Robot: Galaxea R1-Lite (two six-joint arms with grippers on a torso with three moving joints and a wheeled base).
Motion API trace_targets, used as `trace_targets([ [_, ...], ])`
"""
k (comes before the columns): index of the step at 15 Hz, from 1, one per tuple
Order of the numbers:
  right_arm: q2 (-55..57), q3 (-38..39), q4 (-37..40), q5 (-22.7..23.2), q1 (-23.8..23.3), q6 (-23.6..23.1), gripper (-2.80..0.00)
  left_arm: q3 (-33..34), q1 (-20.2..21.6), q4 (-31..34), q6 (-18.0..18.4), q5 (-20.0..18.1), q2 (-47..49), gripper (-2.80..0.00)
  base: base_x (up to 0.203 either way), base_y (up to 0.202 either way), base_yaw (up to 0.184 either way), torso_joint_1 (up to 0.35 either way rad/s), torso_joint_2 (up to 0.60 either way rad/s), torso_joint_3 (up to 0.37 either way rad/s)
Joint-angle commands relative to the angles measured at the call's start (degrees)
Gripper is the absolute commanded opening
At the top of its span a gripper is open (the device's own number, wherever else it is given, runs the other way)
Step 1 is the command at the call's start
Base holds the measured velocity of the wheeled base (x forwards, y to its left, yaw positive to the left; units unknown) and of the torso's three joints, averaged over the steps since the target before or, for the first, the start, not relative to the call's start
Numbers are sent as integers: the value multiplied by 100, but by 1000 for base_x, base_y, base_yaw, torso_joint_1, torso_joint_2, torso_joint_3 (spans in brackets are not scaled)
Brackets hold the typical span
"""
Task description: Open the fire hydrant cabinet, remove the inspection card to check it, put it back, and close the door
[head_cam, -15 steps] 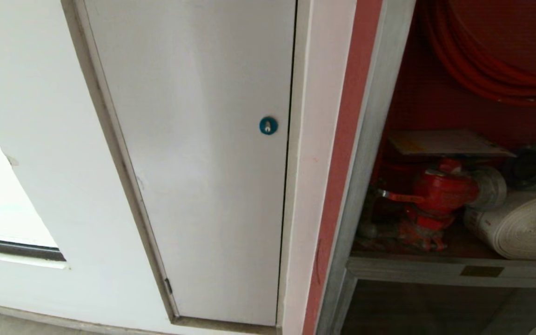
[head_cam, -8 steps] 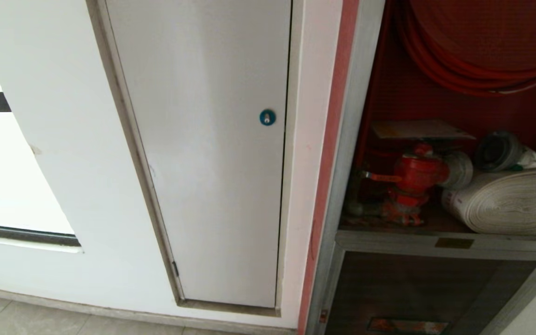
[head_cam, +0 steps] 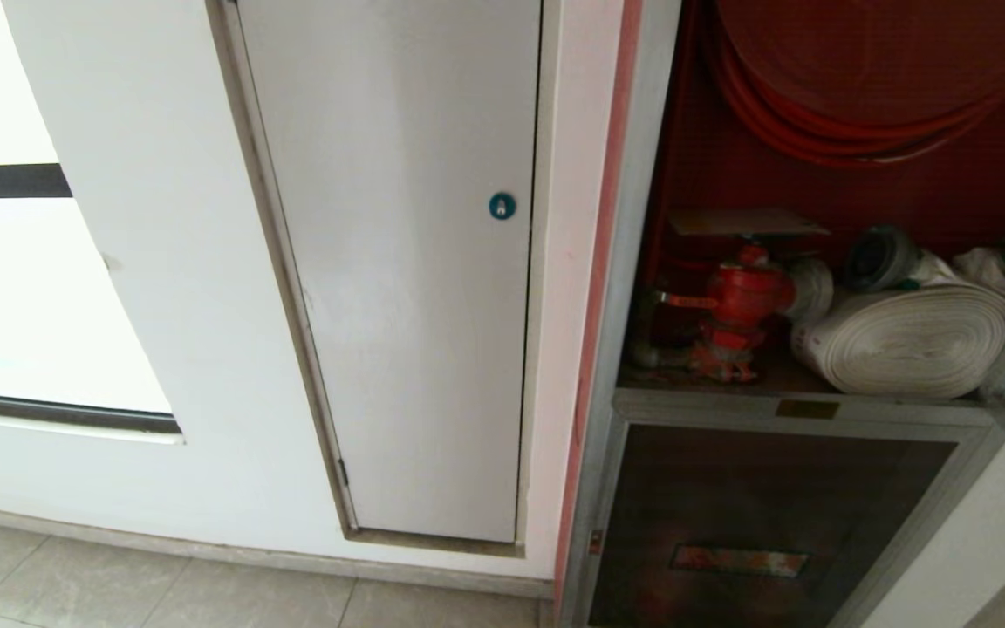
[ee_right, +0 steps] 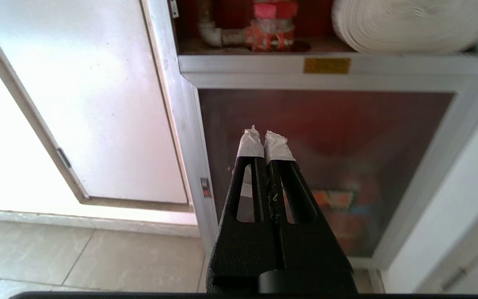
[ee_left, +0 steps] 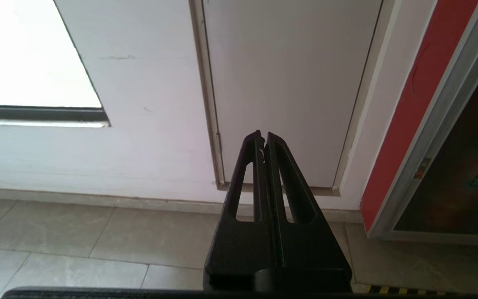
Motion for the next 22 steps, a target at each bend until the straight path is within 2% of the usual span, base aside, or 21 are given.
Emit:
trace_targets([
  [1, 7, 26, -4, 2, 2, 1, -280, 1, 0, 2, 2, -1, -4, -280, -191, 0, 2, 2, 5, 5],
  [10, 7, 33, -4, 2, 2, 1, -280, 1, 0, 2, -24, -1, -4, -280, -184, 0, 1, 0, 1, 2],
  [22, 7, 26, -4, 2, 2, 1, -280, 1, 0, 2, -24, -1, -4, -280, 0, 0, 0, 2, 1, 0],
])
